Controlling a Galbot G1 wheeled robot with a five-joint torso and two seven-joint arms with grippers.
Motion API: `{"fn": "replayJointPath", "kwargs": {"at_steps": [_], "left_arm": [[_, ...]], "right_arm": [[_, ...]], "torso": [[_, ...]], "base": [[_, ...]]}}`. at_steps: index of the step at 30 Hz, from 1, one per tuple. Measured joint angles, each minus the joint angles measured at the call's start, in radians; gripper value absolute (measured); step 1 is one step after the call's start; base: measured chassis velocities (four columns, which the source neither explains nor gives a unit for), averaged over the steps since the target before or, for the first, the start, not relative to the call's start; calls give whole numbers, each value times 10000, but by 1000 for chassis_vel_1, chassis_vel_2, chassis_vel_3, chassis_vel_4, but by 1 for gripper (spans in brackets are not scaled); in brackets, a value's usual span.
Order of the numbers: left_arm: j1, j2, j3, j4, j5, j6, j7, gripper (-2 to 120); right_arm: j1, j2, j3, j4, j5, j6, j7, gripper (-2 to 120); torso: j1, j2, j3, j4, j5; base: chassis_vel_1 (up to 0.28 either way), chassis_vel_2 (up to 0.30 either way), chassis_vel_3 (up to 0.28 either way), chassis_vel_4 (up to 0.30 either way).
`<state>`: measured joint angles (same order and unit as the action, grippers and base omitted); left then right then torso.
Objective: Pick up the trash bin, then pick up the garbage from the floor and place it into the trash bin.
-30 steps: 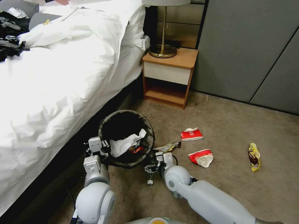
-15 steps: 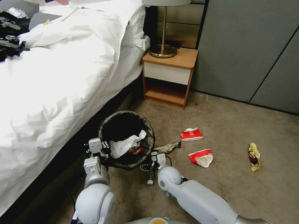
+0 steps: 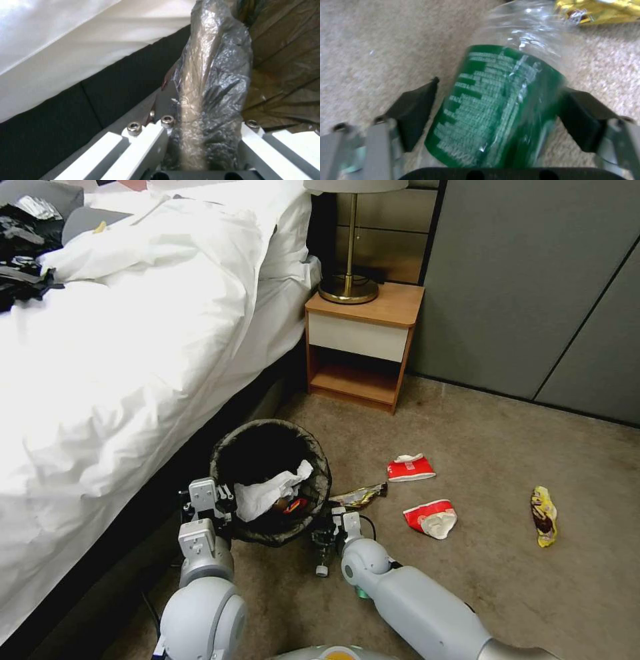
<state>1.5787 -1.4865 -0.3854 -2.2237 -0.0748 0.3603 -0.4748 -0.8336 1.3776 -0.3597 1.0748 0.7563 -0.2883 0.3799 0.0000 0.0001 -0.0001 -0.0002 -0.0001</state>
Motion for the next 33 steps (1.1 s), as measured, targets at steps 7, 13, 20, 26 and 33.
{"fn": "replayJointPath", "kwargs": {"at_steps": [7, 13, 20, 26, 33], "left_arm": [[-2, -22, 37, 4, 34, 0, 4, 0], [-34, -2, 17, 5, 21, 9, 9, 0], [-60, -1, 18, 18, 4, 13, 9, 0], [-114, 112, -38, 55, -109, 42, 4, 0], [-129, 269, -71, 71, -262, 81, -5, 0]], "right_arm": [[-156, 170, 254, -249, -326, 197, -129, 52], [-205, 201, 320, -251, -405, 253, -136, 39], [-231, 157, 409, -196, -511, 344, -174, 26], [-630, -163, 1159, 483, -800, 711, -103, 24], [-1212, -741, 2896, 2468, -927, 1127, -125, 24]], "torso": [[-1, 2, -2, -7, -8], [-1, 2, -1, 4, 2], [0, 1, 0, 9, 7], [1, -1, 3, 0, 1], [1, -1, 3, 3, 1]], "base": [[0, 0, 0, 0], [0, 0, 0, 0], [0, 0, 0, 0], [0, 0, 0, 0], [0, 0, 0, 0]]}}
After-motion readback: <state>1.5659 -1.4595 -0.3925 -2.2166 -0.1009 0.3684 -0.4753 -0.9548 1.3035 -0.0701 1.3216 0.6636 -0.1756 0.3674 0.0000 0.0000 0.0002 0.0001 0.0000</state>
